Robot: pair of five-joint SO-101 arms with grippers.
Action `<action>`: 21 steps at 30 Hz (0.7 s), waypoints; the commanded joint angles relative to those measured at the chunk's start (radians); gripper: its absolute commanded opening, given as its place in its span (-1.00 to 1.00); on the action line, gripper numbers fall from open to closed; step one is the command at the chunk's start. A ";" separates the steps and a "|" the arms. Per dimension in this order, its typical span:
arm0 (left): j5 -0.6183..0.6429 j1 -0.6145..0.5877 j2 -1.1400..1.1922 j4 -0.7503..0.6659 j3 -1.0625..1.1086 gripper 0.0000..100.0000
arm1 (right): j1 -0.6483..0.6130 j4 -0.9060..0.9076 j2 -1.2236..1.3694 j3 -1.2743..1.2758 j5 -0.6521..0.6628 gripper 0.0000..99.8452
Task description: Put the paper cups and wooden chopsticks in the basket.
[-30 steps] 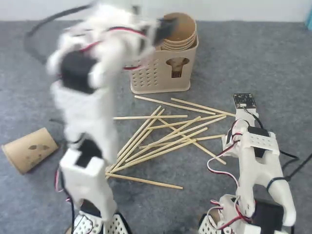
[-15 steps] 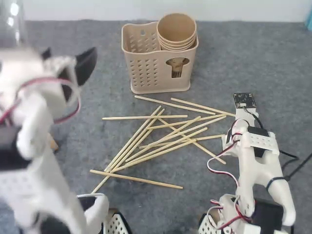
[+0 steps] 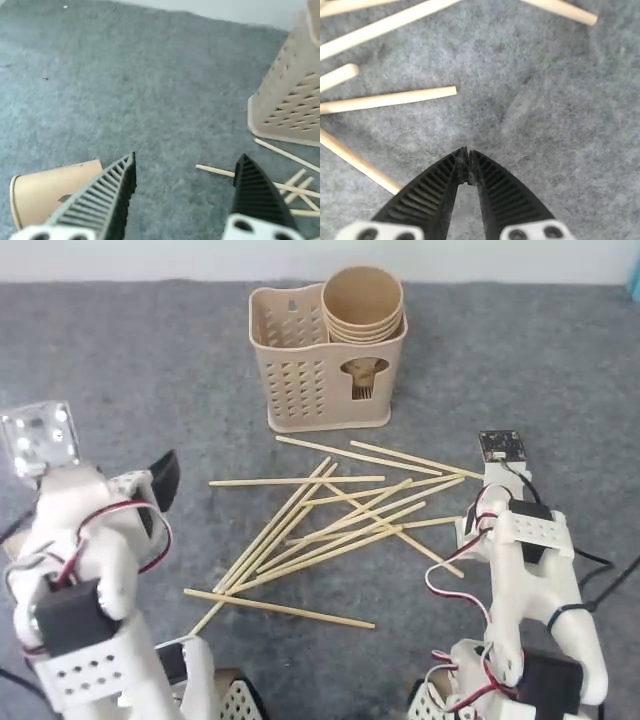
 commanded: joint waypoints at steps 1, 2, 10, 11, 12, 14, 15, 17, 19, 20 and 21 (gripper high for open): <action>-0.086 -0.084 -0.091 -0.089 0.076 -0.40 | 0.018 -0.022 -0.036 -0.006 0.012 -0.98; -0.115 -0.110 -0.097 -0.089 0.079 -0.40 | 0.018 -0.022 -0.036 -0.006 0.012 -0.98; -0.152 -0.293 -0.107 -0.060 0.068 -0.40 | 0.021 -0.021 -0.036 -0.006 0.012 -0.98; -0.152 -0.325 -0.107 -0.060 0.051 -0.40 | 0.021 -0.019 -0.036 -0.005 0.012 -0.98; -0.157 -0.358 -0.104 -0.061 0.030 -0.40 | 0.021 -0.019 -0.036 -0.005 0.012 -0.98; -0.181 -0.408 -0.100 -0.061 -0.007 -0.40 | 0.018 -0.016 -0.036 -0.005 0.012 -0.98; -0.190 -0.420 -0.098 -0.061 -0.016 -0.40 | 0.018 -0.013 -0.036 -0.005 0.012 -0.98; -0.196 -0.428 -0.098 -0.075 -0.012 -0.40 | 0.019 -0.008 -0.036 0.000 0.012 -0.98; -0.196 -0.431 -0.098 -0.117 0.022 -0.40 | 0.015 -0.012 -0.036 0.003 0.012 -0.98; -0.195 -0.442 -0.098 -0.140 0.042 -0.40 | 0.013 -0.015 -0.036 0.005 0.012 -0.98; -0.195 -0.471 -0.098 -0.158 0.061 -0.40 | 0.013 -0.016 -0.036 0.005 0.012 -0.98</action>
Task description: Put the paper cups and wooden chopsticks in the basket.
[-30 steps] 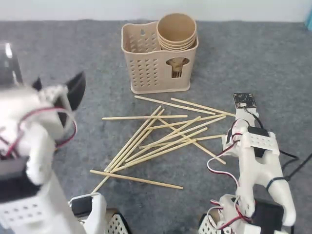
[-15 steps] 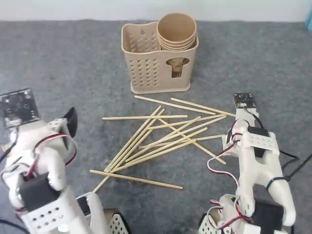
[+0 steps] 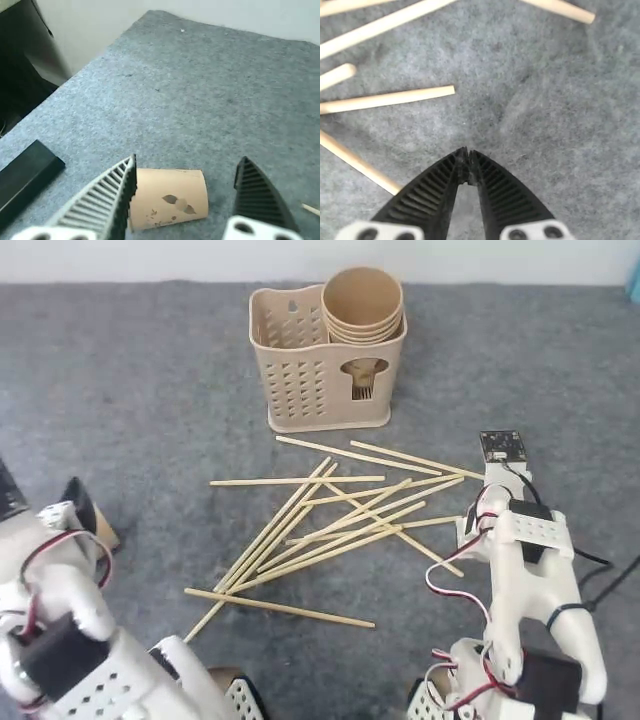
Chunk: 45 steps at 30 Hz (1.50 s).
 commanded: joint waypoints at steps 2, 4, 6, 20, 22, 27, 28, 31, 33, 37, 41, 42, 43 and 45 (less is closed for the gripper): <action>-0.011 -0.130 0.003 -0.126 0.054 -0.40 | 0.007 -0.021 -0.036 -0.003 0.012 -0.98; -0.011 -0.224 0.005 -0.181 0.088 -0.40 | 0.007 -0.019 -0.036 -0.002 0.012 -0.98; -0.012 -0.308 0.035 -0.218 0.120 -0.40 | 0.007 -0.018 -0.036 -0.002 0.012 -0.98; -0.021 -0.393 0.766 -0.273 -0.016 -0.40 | -0.024 -0.028 -0.036 -0.002 0.043 -0.98; -0.014 -0.388 0.855 -0.273 -0.067 -0.40 | -0.024 -0.027 -0.036 -0.002 0.054 -0.98; 0.087 -0.391 1.036 -0.272 -0.194 -0.40 | -0.024 -0.025 -0.036 -0.002 0.057 -0.98; 0.098 -0.393 1.063 -0.270 -0.217 -0.43 | -0.024 -0.025 -0.036 -0.002 0.057 -0.98; 0.110 -0.385 1.117 -0.230 -0.283 -0.67 | -0.024 -0.024 -0.036 -0.002 0.057 -0.98; 0.114 -0.371 1.134 -0.183 -0.329 -0.87 | -0.024 -0.024 -0.036 -0.002 0.058 -0.98; 0.114 -0.333 1.140 -0.120 -0.389 -0.97 | -0.024 -0.022 -0.036 -0.002 0.058 -0.98; 0.114 -0.330 1.140 -0.107 -0.414 -0.97 | -0.024 -0.019 -0.036 -0.002 0.058 -0.98; 0.114 -0.333 1.140 -0.107 -0.414 -0.97 | -0.024 -0.019 -0.036 -0.002 0.058 -0.98; 0.114 -0.334 1.142 -0.107 -0.414 -0.97 | -0.024 -0.019 -0.036 -0.002 0.058 -0.98; 0.114 -0.341 1.148 -0.107 -0.414 -0.97 | -0.024 -0.019 -0.036 -0.002 0.058 -0.98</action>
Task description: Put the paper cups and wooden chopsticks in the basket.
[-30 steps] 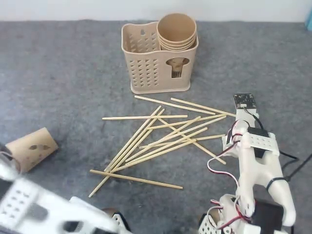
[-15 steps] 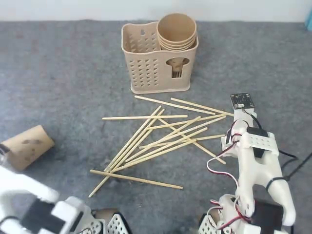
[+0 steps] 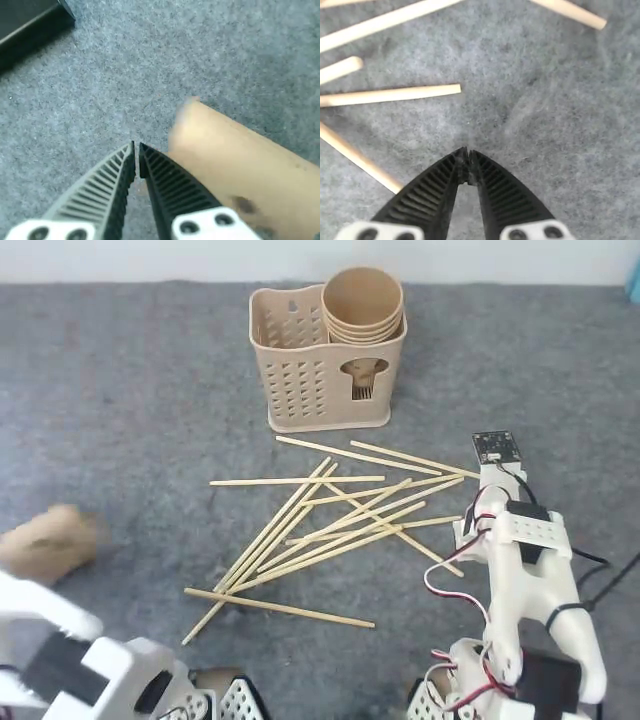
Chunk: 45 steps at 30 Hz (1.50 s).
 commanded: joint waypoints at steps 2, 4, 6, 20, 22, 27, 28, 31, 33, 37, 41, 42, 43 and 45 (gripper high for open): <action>0.008 -0.009 0.002 0.008 -0.045 -0.97 | -0.013 -0.010 -0.036 -0.003 0.017 -0.98; 0.008 -0.014 -0.006 0.008 -0.045 -0.97 | -0.013 -0.012 -0.036 -0.003 0.017 -0.98; 0.008 -0.014 -0.005 0.008 -0.045 -0.97 | -0.013 -0.010 -0.036 -0.003 0.018 -0.98; 0.169 0.288 0.000 -0.152 0.166 -0.97 | -0.013 -0.008 -0.036 -0.002 0.018 -0.98; 0.195 0.334 -0.005 -0.169 0.171 -0.97 | -0.013 -0.008 -0.036 -0.002 0.018 -0.98; 0.250 0.445 -0.008 -0.170 0.127 -0.97 | -0.013 -0.008 -0.036 -0.002 0.018 -0.98; 0.269 0.463 -0.008 -0.172 0.111 -0.97 | -0.013 -0.008 -0.036 -0.002 0.018 -0.98; 0.315 0.531 -0.008 -0.172 0.059 -0.97 | -0.013 -0.008 -0.038 -0.002 0.018 -0.98; 0.338 0.582 -0.008 -0.170 0.027 -0.97 | -0.013 -0.008 -0.038 -0.002 0.018 -0.98; 0.385 0.697 -0.008 -0.170 -0.015 -0.97 | -0.013 -0.010 -0.038 -0.002 0.018 -0.98; 0.433 0.806 0.000 -0.178 -0.028 -0.97 | -0.013 -0.012 -0.038 -0.002 0.018 -0.98; 0.440 0.827 0.002 -0.186 -0.031 -0.97 | -0.013 -0.013 -0.038 -0.002 0.018 -0.98; 0.443 0.847 0.002 -0.201 -0.031 -0.97 | -0.013 -0.013 -0.038 -0.002 0.018 -0.98; 0.445 0.878 0.002 -0.233 -0.035 -0.97 | -0.013 -0.015 -0.038 -0.002 0.018 -0.98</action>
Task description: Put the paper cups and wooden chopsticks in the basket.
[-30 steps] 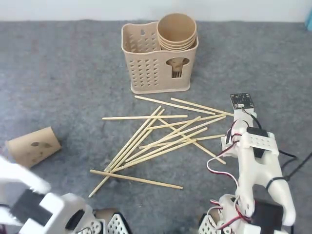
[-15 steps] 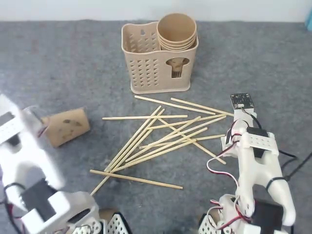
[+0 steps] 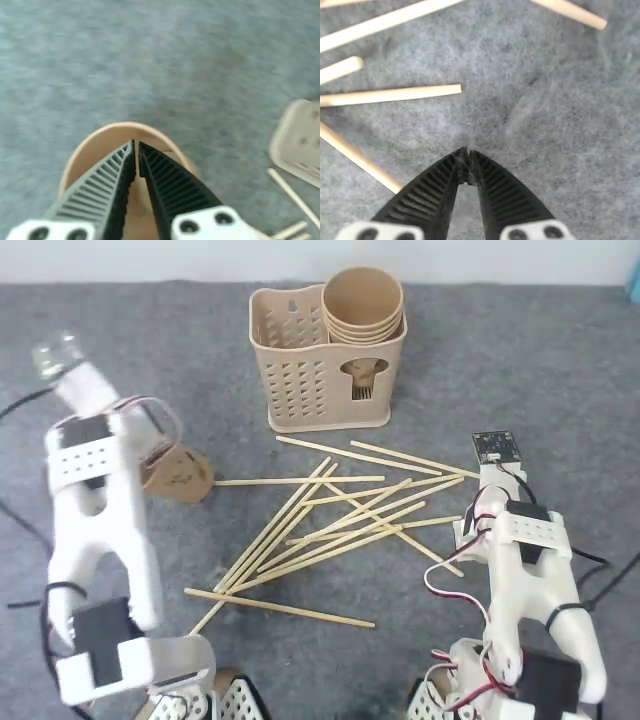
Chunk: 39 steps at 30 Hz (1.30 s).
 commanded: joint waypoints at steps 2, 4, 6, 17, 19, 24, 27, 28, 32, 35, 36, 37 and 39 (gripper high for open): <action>0.021 0.091 -0.014 -0.084 -0.048 -0.97 | -0.013 -0.015 -0.038 -0.002 0.018 -0.98; 0.020 0.106 -0.017 -0.081 -0.058 -0.97 | -0.013 -0.016 -0.038 -0.002 0.018 -0.98; 0.017 0.117 -0.017 -0.064 -0.081 -0.97 | -0.013 -0.016 -0.038 -0.002 0.018 -0.98; -0.130 0.029 -0.018 0.376 -0.354 -0.66 | -0.013 -0.010 -0.047 -0.002 0.015 -0.98; -0.183 -0.012 -0.018 0.450 -0.407 -0.67 | -0.015 -0.010 -0.048 -0.005 0.011 -0.98; -0.259 -0.129 -0.025 0.519 -0.461 -0.70 | -0.059 0.035 -0.074 -0.011 0.009 -0.98; -0.313 -0.189 -0.091 0.514 -0.420 -0.70 | -0.111 0.162 -0.170 -0.068 0.009 -0.98; -0.324 -0.204 -0.126 0.514 -0.395 -0.70 | -0.133 0.213 -0.213 -0.103 0.000 -0.98; -0.333 -0.247 -0.288 0.485 -0.213 -0.70 | -0.254 0.406 -0.361 -0.273 -0.086 -0.98; -0.333 -0.275 -0.390 0.404 -0.033 -0.70 | -0.390 0.532 -0.392 -0.411 -0.129 -0.98; -0.333 -0.281 -0.419 0.367 0.031 -0.70 | -0.432 0.564 -0.390 -0.453 -0.147 -0.98; -0.333 -0.287 -0.446 0.322 0.094 -0.70 | -0.467 0.587 -0.387 -0.486 -0.160 -0.98; -0.333 -0.304 -0.489 0.239 0.214 -0.70 | -0.519 0.599 -0.378 -0.520 -0.163 -0.98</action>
